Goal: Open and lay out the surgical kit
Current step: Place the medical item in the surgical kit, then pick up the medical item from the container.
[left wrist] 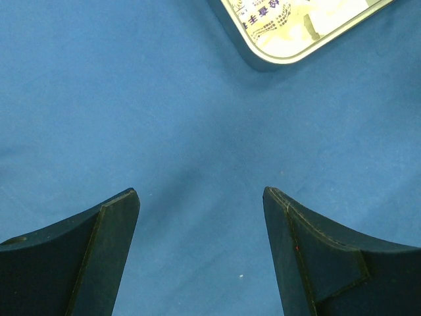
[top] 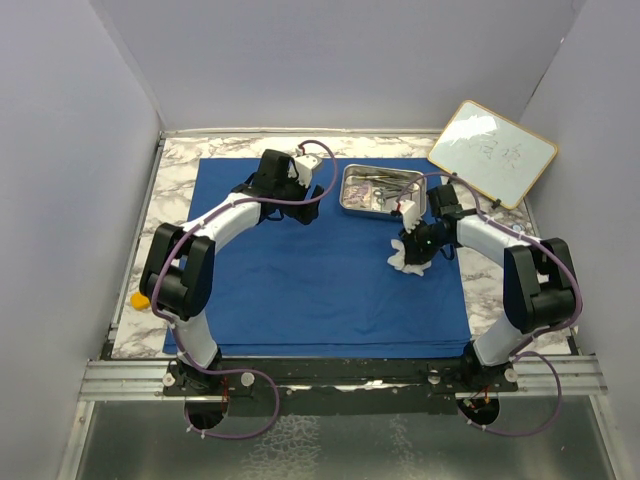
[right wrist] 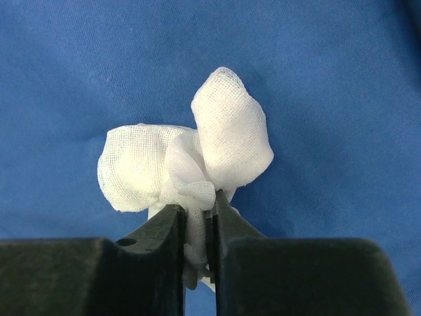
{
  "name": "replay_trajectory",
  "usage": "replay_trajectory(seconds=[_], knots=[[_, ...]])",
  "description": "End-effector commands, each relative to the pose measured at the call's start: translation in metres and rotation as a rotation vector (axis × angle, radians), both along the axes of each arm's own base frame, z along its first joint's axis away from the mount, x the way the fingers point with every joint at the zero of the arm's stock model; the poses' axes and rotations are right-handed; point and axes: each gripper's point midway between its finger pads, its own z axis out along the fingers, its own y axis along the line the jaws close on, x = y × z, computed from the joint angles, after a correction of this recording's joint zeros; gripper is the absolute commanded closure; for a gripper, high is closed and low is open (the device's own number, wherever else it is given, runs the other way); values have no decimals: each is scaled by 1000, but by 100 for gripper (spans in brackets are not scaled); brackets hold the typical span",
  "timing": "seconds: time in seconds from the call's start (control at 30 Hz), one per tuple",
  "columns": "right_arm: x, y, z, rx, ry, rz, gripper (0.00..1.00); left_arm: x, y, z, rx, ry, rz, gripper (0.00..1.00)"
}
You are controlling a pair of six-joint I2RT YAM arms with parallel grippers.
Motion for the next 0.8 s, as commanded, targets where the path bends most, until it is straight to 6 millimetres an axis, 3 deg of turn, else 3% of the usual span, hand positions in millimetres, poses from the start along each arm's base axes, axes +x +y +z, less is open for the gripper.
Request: replay_trajectory(seconds=[0.0, 0.17, 0.4, 0.77], knots=[[-9, -20, -13, -105, 32, -24, 84, 4, 2, 22, -26, -56, 6, 21], [2, -18, 11, -94, -6, -36, 66, 3, 3, 23, -25, -59, 6, 21], [18, -12, 48, -70, -67, -38, 49, 3, 3, 24, -26, -61, 5, 21], [29, -3, 90, -23, -126, -21, 35, 3, 3, 22, -29, -55, 2, 21]])
